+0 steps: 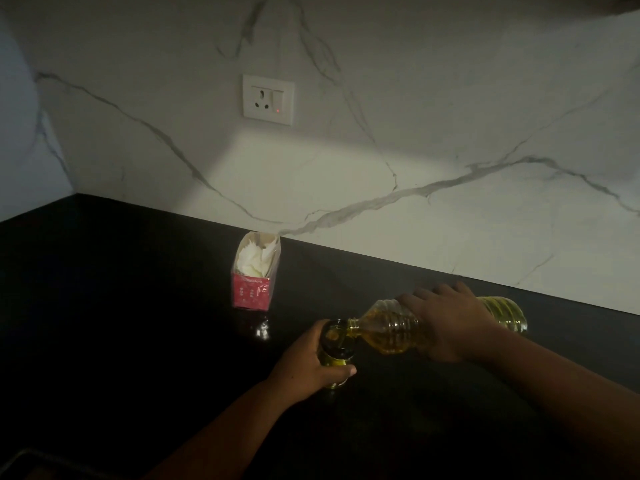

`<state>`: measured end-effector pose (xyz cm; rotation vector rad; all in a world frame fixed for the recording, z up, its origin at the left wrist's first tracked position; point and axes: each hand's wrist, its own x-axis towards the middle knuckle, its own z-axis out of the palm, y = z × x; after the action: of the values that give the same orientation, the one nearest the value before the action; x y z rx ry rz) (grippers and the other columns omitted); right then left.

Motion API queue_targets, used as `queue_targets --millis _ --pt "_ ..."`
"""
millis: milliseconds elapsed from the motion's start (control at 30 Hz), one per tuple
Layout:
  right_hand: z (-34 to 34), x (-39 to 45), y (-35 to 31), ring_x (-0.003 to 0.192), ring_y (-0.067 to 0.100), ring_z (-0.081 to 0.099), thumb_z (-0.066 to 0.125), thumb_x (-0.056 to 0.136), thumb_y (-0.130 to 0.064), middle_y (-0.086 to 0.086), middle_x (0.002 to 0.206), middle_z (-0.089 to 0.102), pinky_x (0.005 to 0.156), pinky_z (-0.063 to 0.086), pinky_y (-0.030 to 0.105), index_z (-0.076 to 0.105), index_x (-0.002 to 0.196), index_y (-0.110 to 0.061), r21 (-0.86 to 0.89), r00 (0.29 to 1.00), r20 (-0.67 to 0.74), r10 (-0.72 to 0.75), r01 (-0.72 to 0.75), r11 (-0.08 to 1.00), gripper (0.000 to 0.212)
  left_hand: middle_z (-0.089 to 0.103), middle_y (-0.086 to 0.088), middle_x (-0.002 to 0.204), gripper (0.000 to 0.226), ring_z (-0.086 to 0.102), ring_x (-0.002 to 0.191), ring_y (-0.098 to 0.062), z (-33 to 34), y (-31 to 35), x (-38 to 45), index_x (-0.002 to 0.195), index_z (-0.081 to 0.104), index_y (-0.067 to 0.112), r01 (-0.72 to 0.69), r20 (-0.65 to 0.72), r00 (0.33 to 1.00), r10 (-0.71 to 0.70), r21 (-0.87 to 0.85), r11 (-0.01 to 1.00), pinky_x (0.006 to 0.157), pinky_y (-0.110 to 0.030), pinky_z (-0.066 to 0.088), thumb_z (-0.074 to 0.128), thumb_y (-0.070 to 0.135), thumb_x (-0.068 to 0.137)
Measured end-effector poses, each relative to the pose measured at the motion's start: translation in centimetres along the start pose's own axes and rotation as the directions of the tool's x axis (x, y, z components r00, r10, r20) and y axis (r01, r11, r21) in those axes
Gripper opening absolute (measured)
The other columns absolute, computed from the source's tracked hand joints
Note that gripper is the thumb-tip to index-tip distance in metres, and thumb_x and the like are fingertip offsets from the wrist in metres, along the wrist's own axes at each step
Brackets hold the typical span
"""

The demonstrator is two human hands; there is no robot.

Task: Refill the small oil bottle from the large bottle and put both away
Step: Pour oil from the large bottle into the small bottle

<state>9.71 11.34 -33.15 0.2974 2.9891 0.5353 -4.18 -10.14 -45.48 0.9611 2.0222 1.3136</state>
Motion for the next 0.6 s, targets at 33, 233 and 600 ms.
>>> queue_targets --millis 33,233,600 --pt "0.0 -0.02 -0.03 0.107 0.02 0.053 0.051 0.064 -0.073 -0.012 0.124 0.055 0.09 0.036 0.04 0.03 0.135 -0.039 0.0 1.0 0.0 0.003 -0.003 1.0 0.081 0.059 0.025 0.123 0.073 0.056 0.119 -0.003 0.0 0.01 -0.02 0.106 0.038 0.079 -0.001 0.0 1.0 0.001 -0.002 1.0 0.105 -0.042 0.048 0.086 0.057 0.056" --pt "0.03 0.0 -0.1 0.108 0.021 0.053 0.051 0.063 -0.072 -0.011 0.123 0.055 0.092 0.036 0.041 0.03 0.136 -0.039 0.014 1.0 0.017 0.012 -0.012 1.0 0.082 0.061 0.025 0.122 0.072 0.058 0.118 -0.001 0.01 0.07 -0.1 0.109 0.042 0.075 -0.004 0.002 1.0 0.004 -0.029 1.0 0.105 -0.042 0.049 0.087 0.054 0.056" --pt "0.21 0.01 -0.05 0.105 0.02 0.055 0.051 0.063 -0.071 -0.011 0.119 0.056 0.089 0.037 0.04 0.031 0.134 -0.039 0.012 1.0 0.002 0.014 -0.014 1.0 0.08 0.061 0.026 0.122 0.073 0.056 0.118 0.001 -0.09 0.23 -0.14 0.109 0.042 0.074 -0.007 0.01 1.0 0.007 -0.023 1.0 0.106 -0.04 0.048 0.086 0.051 0.055"
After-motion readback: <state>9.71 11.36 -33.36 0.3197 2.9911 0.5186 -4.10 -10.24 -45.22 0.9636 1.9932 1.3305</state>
